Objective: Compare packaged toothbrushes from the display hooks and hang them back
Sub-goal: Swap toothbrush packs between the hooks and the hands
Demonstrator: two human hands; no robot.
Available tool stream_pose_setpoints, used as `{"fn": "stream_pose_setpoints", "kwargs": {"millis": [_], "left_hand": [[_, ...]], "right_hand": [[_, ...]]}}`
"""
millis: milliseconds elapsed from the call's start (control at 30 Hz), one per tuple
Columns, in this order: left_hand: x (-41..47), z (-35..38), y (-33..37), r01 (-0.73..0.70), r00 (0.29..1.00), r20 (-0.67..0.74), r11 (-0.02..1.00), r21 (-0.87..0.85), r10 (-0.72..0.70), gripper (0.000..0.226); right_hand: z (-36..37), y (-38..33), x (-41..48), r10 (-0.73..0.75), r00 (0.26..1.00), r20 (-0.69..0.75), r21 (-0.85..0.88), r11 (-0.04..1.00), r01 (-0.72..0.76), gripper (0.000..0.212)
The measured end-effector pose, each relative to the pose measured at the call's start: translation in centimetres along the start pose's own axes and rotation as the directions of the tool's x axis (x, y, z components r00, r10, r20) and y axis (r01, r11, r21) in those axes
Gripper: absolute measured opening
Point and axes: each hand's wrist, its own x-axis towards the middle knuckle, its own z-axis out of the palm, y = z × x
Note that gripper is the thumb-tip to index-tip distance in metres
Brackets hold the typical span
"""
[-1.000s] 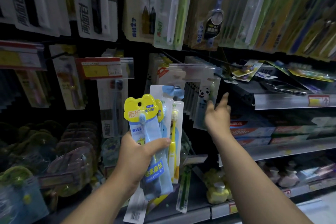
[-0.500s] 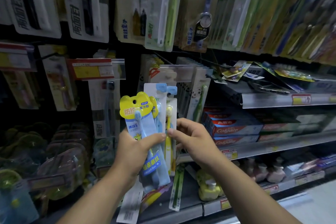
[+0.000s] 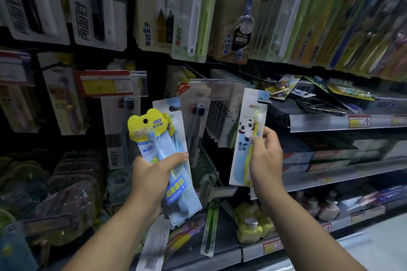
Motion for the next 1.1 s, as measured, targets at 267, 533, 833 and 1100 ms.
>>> {"fn": "stream_pose_setpoints", "kwargs": {"millis": [267,533,833,1100], "left_hand": [[-0.5,-0.2,0.2,0.003,1.0,0.023,0.999,0.038,-0.004,0.021],[-0.9,-0.8,0.5,-0.017,0.998,0.065,0.998,0.063,0.012,0.031],[-1.1,-1.2,0.2,-0.09,0.989,0.128,0.991,0.095,0.077,0.034],[-0.9,-1.0,0.0,-0.086,0.99,0.119,0.991,0.099,0.074,0.029]], "right_hand": [[0.2,0.8,2.3,-0.013,1.0,0.024,-0.126,0.992,0.016,0.047],[1.7,0.8,3.8,0.039,0.999,-0.005,-0.137,0.99,-0.039,0.038],[2.4,2.5,5.9,0.082,0.995,0.058,-0.261,0.963,-0.064,0.052],[1.4,0.4,2.4,-0.005,0.995,0.099,-0.493,0.868,0.054,0.045]]}}
